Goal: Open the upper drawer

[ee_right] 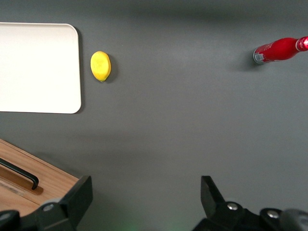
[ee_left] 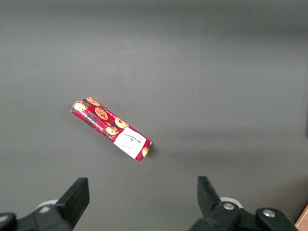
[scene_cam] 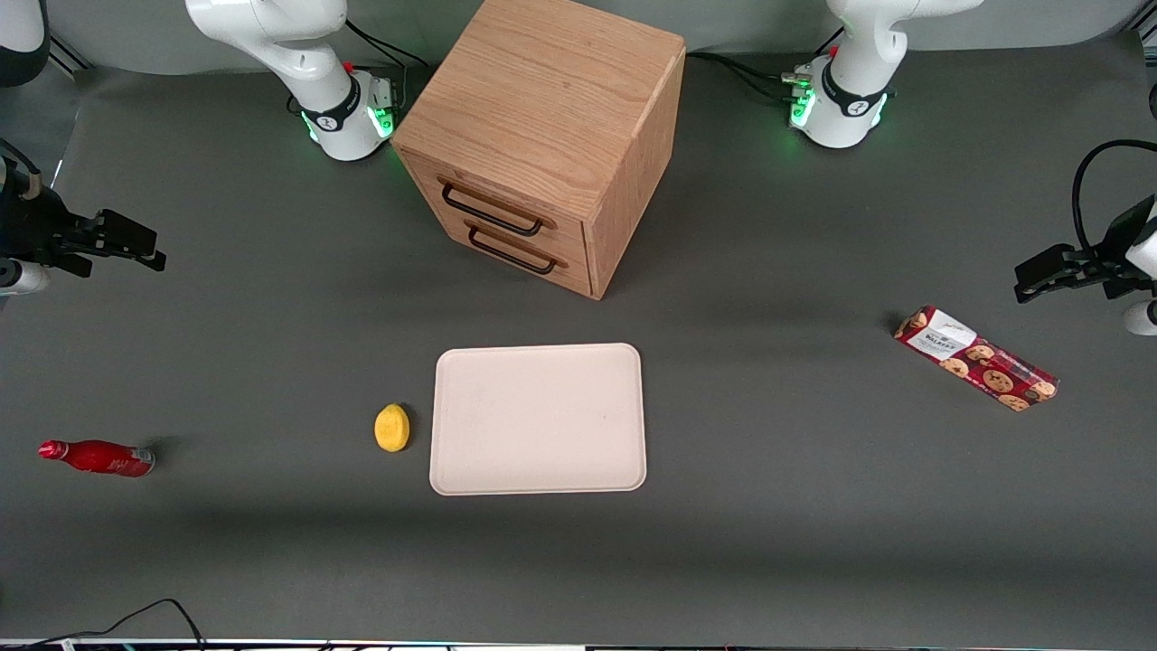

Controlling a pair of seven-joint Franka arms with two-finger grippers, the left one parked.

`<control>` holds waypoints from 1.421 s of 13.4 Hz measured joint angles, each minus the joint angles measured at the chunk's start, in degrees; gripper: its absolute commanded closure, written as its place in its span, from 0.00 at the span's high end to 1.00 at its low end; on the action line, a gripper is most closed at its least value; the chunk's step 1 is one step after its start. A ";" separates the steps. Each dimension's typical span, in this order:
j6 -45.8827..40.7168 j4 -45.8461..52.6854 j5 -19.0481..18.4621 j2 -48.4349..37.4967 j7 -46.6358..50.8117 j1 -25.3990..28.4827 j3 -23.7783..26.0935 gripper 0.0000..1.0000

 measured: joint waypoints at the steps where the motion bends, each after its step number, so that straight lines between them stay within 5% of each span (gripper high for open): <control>1: -0.03 0.00 0.00 0.00 0.00 -0.03 0.00 1.00; 19: -0.05 0.41 0.01 0.06 0.01 -0.50 0.98 1.00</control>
